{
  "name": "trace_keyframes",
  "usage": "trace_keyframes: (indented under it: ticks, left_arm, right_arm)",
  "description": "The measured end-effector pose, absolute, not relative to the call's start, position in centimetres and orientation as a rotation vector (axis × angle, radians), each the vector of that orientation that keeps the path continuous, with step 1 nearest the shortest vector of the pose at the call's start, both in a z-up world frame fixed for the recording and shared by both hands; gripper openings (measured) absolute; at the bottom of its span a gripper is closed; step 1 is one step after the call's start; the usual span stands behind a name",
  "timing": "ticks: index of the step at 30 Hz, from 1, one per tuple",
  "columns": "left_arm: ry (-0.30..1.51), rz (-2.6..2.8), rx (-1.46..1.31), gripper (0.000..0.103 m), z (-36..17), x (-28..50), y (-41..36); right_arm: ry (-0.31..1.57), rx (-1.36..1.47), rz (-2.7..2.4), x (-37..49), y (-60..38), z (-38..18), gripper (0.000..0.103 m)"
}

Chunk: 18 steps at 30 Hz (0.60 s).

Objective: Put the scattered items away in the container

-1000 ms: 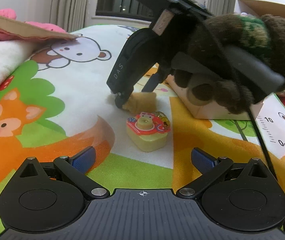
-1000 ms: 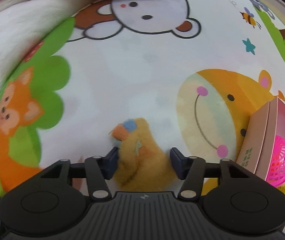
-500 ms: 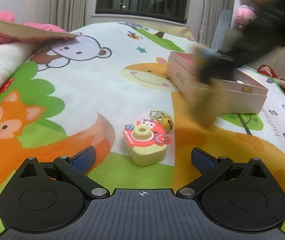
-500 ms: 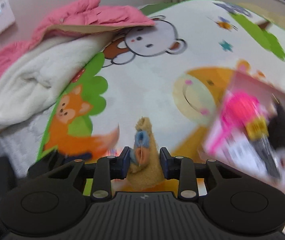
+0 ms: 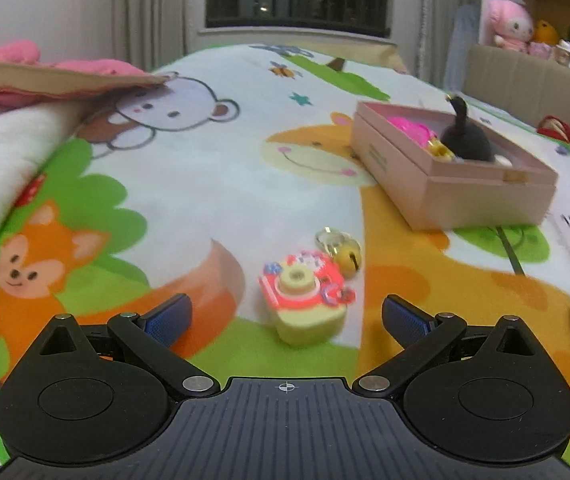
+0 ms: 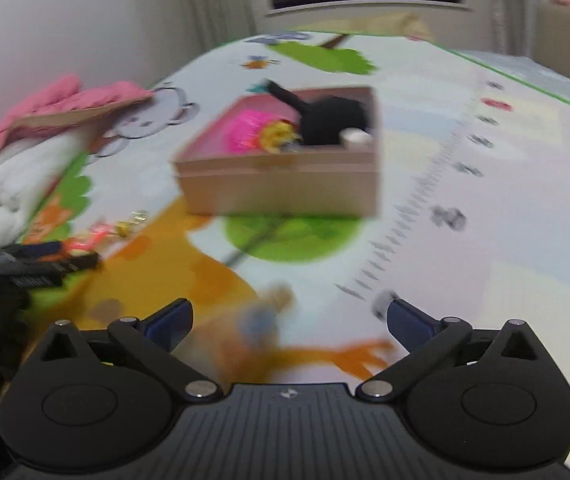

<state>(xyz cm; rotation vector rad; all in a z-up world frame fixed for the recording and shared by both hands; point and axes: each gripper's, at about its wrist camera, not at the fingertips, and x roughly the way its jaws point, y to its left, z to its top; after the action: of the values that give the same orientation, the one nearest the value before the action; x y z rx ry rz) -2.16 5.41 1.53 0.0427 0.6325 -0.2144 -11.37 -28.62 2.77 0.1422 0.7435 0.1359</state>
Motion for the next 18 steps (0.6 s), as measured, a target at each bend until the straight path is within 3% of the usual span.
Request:
trace_keyframes:
  ticks: [11,18]
  left_arm:
    - [0.673,-0.167,0.116,0.103,1.5,-1.6,3.0]
    - [0.665,-0.178,0.111,0.103,1.7,-2.9,3.0]
  right_arm:
    - [0.627,0.053,0.198,-16.1,-29.2,1.9,0.103]
    - [0.619,-0.33,0.065,-17.9,-27.6,1.2,0.103]
